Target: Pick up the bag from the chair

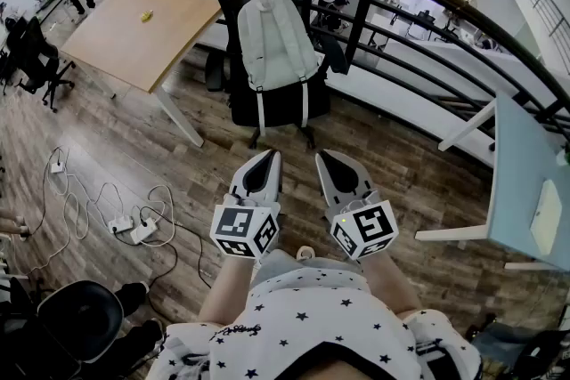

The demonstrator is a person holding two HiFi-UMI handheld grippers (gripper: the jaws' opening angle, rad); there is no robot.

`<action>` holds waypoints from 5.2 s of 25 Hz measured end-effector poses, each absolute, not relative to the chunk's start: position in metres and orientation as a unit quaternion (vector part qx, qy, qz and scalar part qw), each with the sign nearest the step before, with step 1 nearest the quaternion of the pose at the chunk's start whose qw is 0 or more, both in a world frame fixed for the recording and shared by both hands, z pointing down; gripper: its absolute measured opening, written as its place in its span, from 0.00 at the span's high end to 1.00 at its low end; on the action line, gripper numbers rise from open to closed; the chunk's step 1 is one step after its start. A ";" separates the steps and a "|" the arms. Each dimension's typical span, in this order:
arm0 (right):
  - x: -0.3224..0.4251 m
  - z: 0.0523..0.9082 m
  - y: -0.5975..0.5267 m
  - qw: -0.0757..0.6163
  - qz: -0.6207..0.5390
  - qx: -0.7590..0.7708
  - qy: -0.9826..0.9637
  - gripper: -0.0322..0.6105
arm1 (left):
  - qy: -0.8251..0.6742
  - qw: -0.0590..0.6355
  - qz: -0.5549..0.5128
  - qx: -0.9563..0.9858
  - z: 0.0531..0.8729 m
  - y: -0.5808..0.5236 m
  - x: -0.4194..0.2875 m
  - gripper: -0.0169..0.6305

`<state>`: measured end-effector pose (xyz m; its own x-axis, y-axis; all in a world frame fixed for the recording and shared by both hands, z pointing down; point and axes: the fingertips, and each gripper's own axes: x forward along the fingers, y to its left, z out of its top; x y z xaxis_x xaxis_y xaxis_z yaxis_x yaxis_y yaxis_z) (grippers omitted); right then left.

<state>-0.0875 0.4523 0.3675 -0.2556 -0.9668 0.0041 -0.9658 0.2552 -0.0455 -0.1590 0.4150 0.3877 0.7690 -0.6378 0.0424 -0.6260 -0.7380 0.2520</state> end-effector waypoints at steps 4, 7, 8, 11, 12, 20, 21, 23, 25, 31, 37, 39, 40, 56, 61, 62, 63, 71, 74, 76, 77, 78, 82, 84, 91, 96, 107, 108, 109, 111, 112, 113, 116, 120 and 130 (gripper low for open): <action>-0.091 0.366 0.478 0.012 -0.032 -0.606 0.794 0.96 | -0.332 0.119 -0.026 0.935 0.376 0.444 -0.156 0.95; -0.092 0.365 0.488 0.017 -0.035 -0.607 0.794 0.96 | -0.337 0.116 -0.024 0.934 0.375 0.454 -0.159 0.95; -0.092 0.364 0.489 0.020 -0.038 -0.606 0.794 0.96 | -0.339 0.116 -0.023 0.934 0.376 0.456 -0.160 0.95; -0.092 0.366 0.492 0.022 -0.042 -0.602 0.797 0.96 | -0.342 0.113 -0.022 0.933 0.376 0.460 -0.163 0.95; -0.092 0.366 0.491 0.023 -0.041 -0.600 0.799 0.96 | -0.345 0.113 -0.022 0.932 0.376 0.461 -0.165 0.95; -0.095 0.366 0.487 0.035 -0.051 -0.568 0.821 0.96 | -0.375 0.113 -0.031 0.920 0.376 0.459 -0.172 0.95; -0.096 0.369 0.486 0.035 -0.054 -0.563 0.824 0.96 | -0.378 0.117 -0.032 0.918 0.379 0.458 -0.172 0.95; -0.098 0.376 0.482 0.030 -0.058 -0.555 0.829 0.96 | -0.386 0.124 -0.028 0.914 0.387 0.455 -0.173 0.95; -0.098 0.381 0.473 0.018 -0.060 -0.550 0.833 0.96 | -0.391 0.131 -0.024 0.911 0.391 0.447 -0.172 0.95; -0.067 0.384 0.401 0.013 -0.084 -0.558 0.826 0.96 | -0.386 0.147 -0.020 0.910 0.387 0.376 -0.145 0.95; -0.058 0.392 0.339 0.008 -0.068 -0.567 0.821 0.96 | -0.363 0.140 -0.029 0.921 0.400 0.305 -0.129 0.95; -0.061 0.388 0.313 0.002 -0.062 -0.567 0.822 0.96 | -0.356 0.137 -0.033 0.924 0.396 0.277 -0.128 0.95; -0.062 0.385 0.297 0.000 -0.058 -0.568 0.821 0.96 | -0.353 0.136 -0.035 0.925 0.393 0.261 -0.127 0.95; -0.054 0.369 0.105 0.001 -0.046 -0.606 0.794 0.96 | -0.317 0.142 -0.035 0.937 0.381 0.067 -0.118 0.95; -0.041 0.382 0.069 -0.003 -0.058 -0.617 0.785 0.96 | -0.325 0.150 -0.031 0.933 0.392 0.027 -0.116 0.95; -0.038 0.385 0.060 -0.002 -0.061 -0.618 0.784 0.96 | -0.327 0.152 -0.030 0.932 0.395 0.019 -0.115 0.95; -0.034 0.388 0.051 0.000 -0.064 -0.618 0.784 0.96 | -0.329 0.152 -0.029 0.931 0.397 0.011 -0.113 0.95; 0.008 0.389 -0.054 -0.003 -0.062 -0.589 0.806 0.96 | -0.360 0.150 -0.018 0.921 0.411 -0.082 -0.075 0.95; 0.030 0.382 -0.095 -0.013 -0.055 -0.576 0.815 0.96 | -0.379 0.149 -0.017 0.913 0.409 -0.122 -0.059 0.95; 0.042 0.378 -0.120 -0.021 -0.053 -0.567 0.822 0.96 | -0.391 0.151 -0.015 0.908 0.406 -0.145 -0.050 0.95; 0.047 0.378 -0.131 -0.024 -0.054 -0.561 0.825 0.96 | -0.397 0.152 -0.013 0.905 0.406 -0.156 -0.045 0.95; 0.052 0.379 -0.143 -0.028 -0.055 -0.556 0.829 0.96 | -0.402 0.153 -0.011 0.902 0.407 -0.167 -0.041 0.95; 0.067 0.387 -0.189 -0.039 -0.064 -0.531 0.844 0.96 | -0.430 0.157 -0.006 0.889 0.417 -0.206 -0.027 0.95; 0.072 0.395 -0.209 -0.049 -0.067 -0.516 0.853 0.96 | -0.439 0.152 -0.002 0.886 0.426 -0.222 -0.019 0.95; 0.086 0.439 -0.264 -0.087 -0.071 -0.473 0.874 0.96 | -0.467 0.160 0.027 0.869 0.474 -0.266 -0.001 0.95; 0.091 0.488 -0.290 -0.121 -0.072 -0.459 0.877 0.96 | -0.479 0.153 0.074 0.861 0.514 -0.287 0.002 0.93; 0.091 0.569 -0.320 -0.224 -0.026 -0.444 0.867 0.80 | -0.477 0.105 0.185 0.853 0.592 -0.314 0.005 0.66; 0.090 0.573 -0.322 -0.232 -0.018 -0.442 0.866 0.80 | -0.476 0.099 0.191 0.853 0.596 -0.318 0.005 0.66; 0.089 0.578 -0.324 -0.242 -0.011 -0.441 0.864 0.80 | -0.474 0.092 0.196 0.853 0.598 -0.321 0.005 0.66; 0.089 0.585 -0.328 -0.268 0.007 -0.442 0.856 0.80 | -0.469 0.081 0.203 0.856 0.606 -0.325 0.007 0.66; 0.089 0.589 -0.328 -0.280 0.016 -0.442 0.852 0.80 | -0.467 0.078 0.205 0.857 0.610 -0.327 0.009 0.66; 0.089 0.592 -0.329 -0.289 0.026 -0.440 0.850 0.79 | -0.465 0.075 0.205 0.858 0.613 -0.328 0.010 0.66; 0.086 0.597 -0.330 -0.305 0.050 -0.433 0.847 0.78 | -0.466 0.064 0.205 0.858 0.612 -0.331 0.010 0.66; 0.081 0.595 -0.336 -0.308 0.075 -0.428 0.846 0.77 | -0.471 0.054 0.209 0.855 0.612 -0.336 0.004 0.66; 0.056 0.560 -0.368 -0.274 0.109 -0.422 0.857 0.75 | -0.474 0.036 0.180 0.861 0.586 -0.372 -0.002 0.66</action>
